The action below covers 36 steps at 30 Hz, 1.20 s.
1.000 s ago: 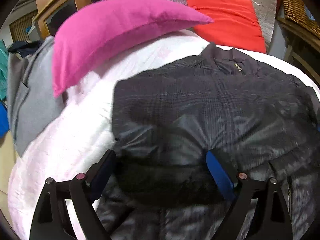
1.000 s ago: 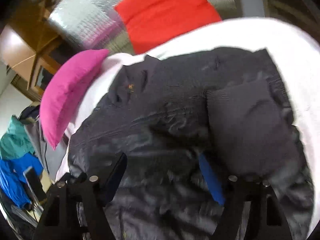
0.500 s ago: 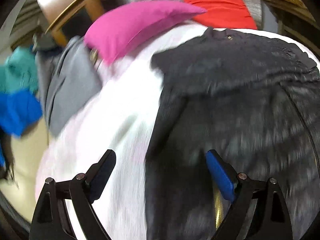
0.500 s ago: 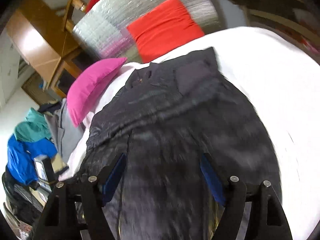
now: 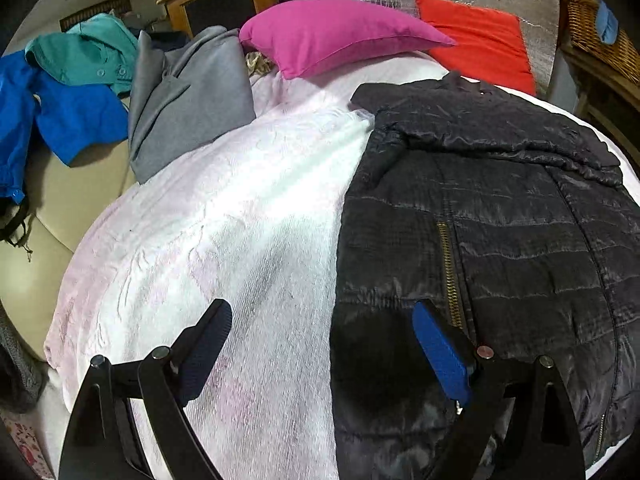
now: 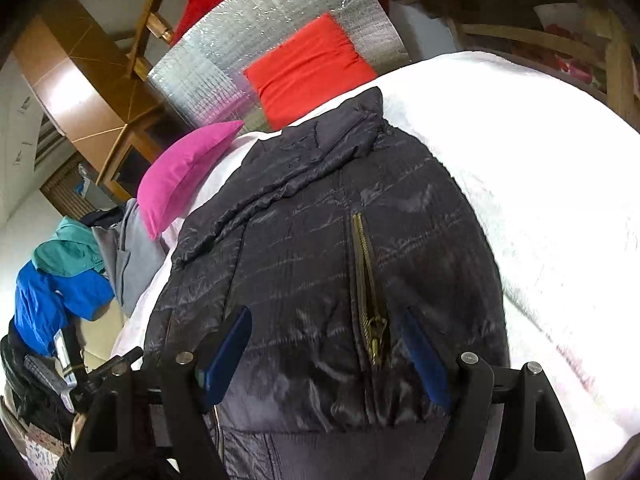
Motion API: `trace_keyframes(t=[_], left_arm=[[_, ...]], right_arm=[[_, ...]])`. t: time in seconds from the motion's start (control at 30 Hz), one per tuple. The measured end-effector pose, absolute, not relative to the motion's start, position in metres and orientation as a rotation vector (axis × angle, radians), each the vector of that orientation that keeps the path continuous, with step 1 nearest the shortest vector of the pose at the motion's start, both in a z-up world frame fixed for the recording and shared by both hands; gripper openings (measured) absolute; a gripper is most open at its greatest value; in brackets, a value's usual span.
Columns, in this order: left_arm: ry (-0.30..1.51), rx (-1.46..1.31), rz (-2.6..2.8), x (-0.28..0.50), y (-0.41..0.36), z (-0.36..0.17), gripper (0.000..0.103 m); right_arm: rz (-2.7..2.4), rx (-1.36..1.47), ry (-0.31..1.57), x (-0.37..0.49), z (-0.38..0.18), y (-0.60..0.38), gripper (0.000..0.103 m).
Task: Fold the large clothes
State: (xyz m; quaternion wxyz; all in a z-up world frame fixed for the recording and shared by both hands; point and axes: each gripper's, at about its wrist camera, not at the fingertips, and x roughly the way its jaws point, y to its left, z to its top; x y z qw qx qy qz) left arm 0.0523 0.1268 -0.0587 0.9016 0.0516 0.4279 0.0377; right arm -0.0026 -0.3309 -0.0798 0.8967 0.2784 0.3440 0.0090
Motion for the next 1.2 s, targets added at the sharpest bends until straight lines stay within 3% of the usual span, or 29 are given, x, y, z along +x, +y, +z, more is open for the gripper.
trace_keyframes(t=[0.23, 0.5, 0.73, 0.97, 1.2], left_arm=[[0.876, 0.11, 0.061, 0.038, 0.118, -0.057, 0.092], [0.865, 0.107, 0.038, 0.073, 0.106, -0.05, 0.092], [0.868, 0.097, -0.002, 0.13, 0.086, -0.049, 0.092], [0.904, -0.109, -0.095, 0.215, 0.073, -0.045, 0.092], [0.95, -0.205, -0.118, 0.263, 0.056, -0.063, 0.092]], right_arm=[[0.037, 0.588, 0.713, -0.007, -0.086, -0.329, 0.08], [0.065, 0.641, 0.725, 0.023, -0.077, -0.343, 0.08], [0.197, 0.775, 0.753, 0.109, -0.064, -0.344, 0.08], [0.187, 0.979, 0.806, 0.21, -0.089, -0.352, 0.08], [0.05, 1.167, 0.819, 0.257, -0.124, -0.377, 0.08]])
